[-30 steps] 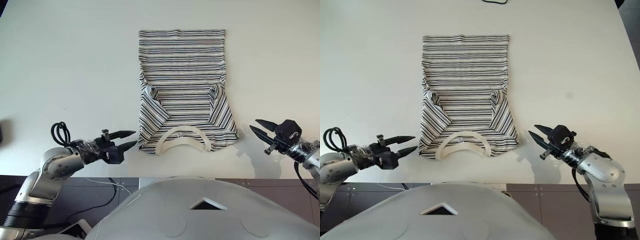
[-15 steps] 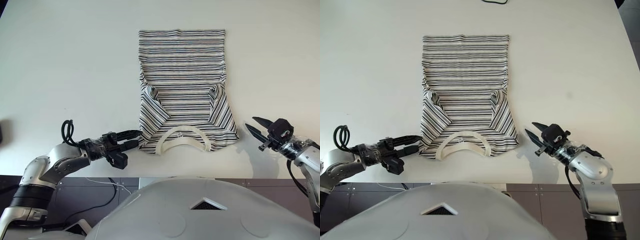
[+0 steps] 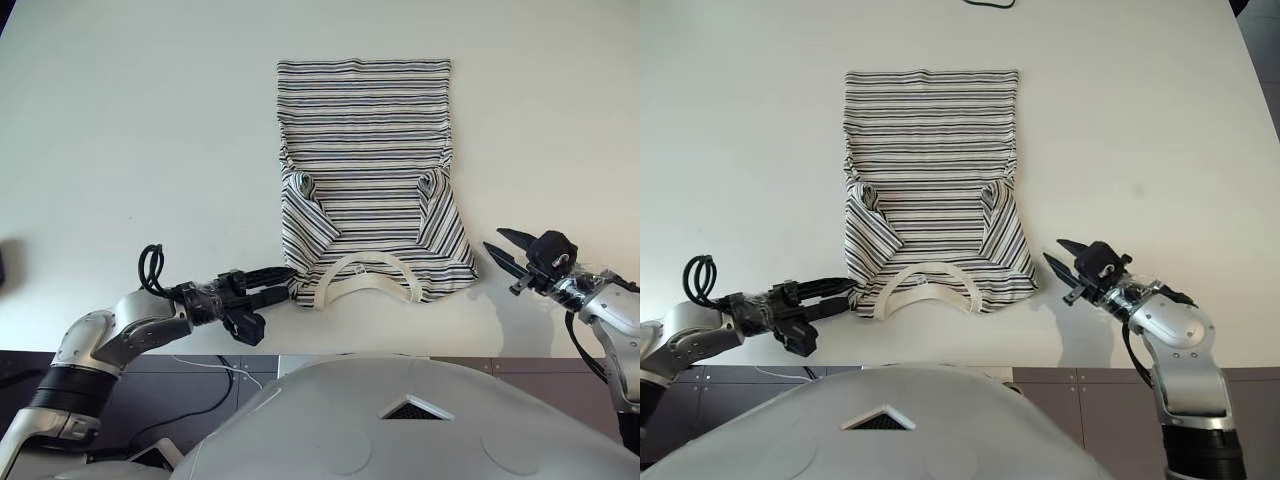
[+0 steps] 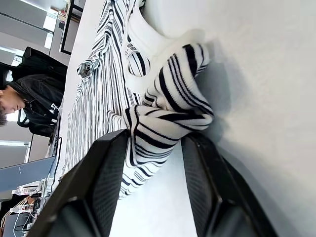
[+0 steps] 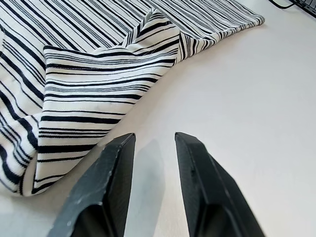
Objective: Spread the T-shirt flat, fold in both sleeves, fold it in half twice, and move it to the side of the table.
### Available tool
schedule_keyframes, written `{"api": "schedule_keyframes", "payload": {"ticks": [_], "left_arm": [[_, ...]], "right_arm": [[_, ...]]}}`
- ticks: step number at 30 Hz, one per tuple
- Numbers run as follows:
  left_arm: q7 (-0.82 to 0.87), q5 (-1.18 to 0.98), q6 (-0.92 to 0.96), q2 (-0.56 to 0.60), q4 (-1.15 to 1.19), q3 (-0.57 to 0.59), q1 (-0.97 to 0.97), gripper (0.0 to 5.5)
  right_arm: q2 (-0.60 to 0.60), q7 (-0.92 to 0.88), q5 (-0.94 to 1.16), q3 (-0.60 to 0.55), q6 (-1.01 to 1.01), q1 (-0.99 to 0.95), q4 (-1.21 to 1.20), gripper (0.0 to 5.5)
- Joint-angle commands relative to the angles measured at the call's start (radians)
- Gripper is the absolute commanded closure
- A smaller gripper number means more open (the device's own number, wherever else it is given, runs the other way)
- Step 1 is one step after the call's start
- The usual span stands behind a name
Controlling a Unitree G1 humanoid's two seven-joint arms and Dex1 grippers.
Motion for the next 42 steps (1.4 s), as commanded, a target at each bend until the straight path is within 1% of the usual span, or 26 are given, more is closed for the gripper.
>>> {"api": "schedule_keyframes", "payload": {"ticks": [1,6,12,15,25,28,30,33,38,40,42], "left_arm": [[-0.061,0.035,0.023,0.042,0.046,-0.065,0.062,3.56],[-0.069,-0.038,0.043,0.045,0.066,-0.085,0.048,3.56],[-0.063,-0.028,0.062,0.032,0.090,-0.100,0.018,3.56],[-0.065,-0.026,0.071,0.024,0.081,-0.117,0.016,4.11],[-0.080,-0.040,0.057,0.048,0.078,-0.129,0.009,5.07],[-0.085,-0.054,0.055,0.059,0.078,-0.126,0.006,5.35],[-0.102,-0.085,0.060,0.076,0.060,-0.125,0.011,5.39],[-0.128,-0.123,0.065,0.103,0.036,-0.120,0.023,5.39],[-0.151,-0.141,0.067,0.117,0.041,-0.117,0.017,5.39],[-0.159,-0.145,0.065,0.118,0.045,-0.117,0.010,5.40],[-0.167,-0.145,0.064,0.117,0.051,-0.117,0.002,5.40]], "right_arm": [[0.010,-0.008,-0.010,0.003,-0.009,0.010,0.002,4.04],[0.025,-0.015,-0.021,0.016,-0.016,0.004,0.013,4.04],[0.028,-0.016,-0.029,0.027,-0.025,-0.002,0.021,4.04],[0.027,-0.014,-0.031,0.032,-0.026,-0.007,0.022,3.99],[0.022,-0.016,-0.040,0.035,-0.031,0.000,0.016,3.99],[-0.010,0.003,-0.046,0.008,-0.055,0.011,0.015,3.99],[-0.055,0.023,-0.078,-0.018,-0.115,0.033,0.031,3.99],[-0.134,0.046,-0.165,-0.036,-0.279,0.062,0.102,3.99],[-0.216,0.108,-0.227,0.001,-0.512,0.094,0.132,3.99],[-0.225,0.121,-0.234,0.017,-0.560,0.094,0.127,3.75],[-0.219,0.106,-0.272,0.038,-0.596,0.080,0.138,3.31]]}}
